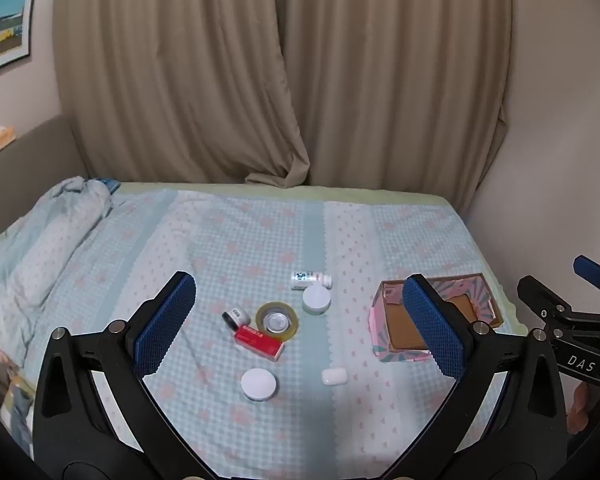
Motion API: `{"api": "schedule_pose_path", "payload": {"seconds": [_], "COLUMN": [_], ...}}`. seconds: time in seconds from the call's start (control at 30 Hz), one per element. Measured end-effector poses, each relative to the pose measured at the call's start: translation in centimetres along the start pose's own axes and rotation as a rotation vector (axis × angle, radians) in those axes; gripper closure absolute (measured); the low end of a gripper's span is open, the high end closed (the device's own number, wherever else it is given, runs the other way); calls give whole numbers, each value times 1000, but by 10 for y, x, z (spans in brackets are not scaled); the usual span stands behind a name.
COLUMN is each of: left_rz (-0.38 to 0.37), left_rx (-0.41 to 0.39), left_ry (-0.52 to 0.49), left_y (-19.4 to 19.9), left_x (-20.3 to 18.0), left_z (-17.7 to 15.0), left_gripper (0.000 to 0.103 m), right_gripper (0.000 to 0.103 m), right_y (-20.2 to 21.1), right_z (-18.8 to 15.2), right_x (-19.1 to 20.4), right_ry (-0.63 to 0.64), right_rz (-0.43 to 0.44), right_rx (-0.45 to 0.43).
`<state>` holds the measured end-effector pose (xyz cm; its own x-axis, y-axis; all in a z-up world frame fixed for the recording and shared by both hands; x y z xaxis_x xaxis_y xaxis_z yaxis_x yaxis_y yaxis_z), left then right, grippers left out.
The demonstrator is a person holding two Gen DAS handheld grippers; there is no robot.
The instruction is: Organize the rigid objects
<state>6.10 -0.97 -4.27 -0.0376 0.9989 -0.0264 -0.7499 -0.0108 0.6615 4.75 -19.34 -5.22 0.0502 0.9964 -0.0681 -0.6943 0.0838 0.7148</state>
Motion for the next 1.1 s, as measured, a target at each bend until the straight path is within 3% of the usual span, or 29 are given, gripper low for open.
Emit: {"api": "schedule_pose_path", "payload": {"seconds": [1.1], "left_rz": [-13], "left_rx": [2], "left_ry": [2], "left_y": [5], "left_x": [11], "left_z": [-2], "left_gripper": [1], "right_gripper": [0], "right_y": [-1], "right_z": [-5], "right_x": [-3], "right_ry": [-3], "right_rz": [48], "right_rx": [11]}}
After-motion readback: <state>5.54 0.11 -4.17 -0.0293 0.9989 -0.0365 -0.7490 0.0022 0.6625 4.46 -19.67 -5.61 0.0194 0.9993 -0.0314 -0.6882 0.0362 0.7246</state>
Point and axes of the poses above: each gripper's, at about its wrist camera, not at the fingertips, and y roughly against the way its jaws point, x to its left, z to its top, the point moved 6 cm from there along -y, roughly the way its jaws point, and after that the axes turned 5 degrees about x, right-handed, at the moved point
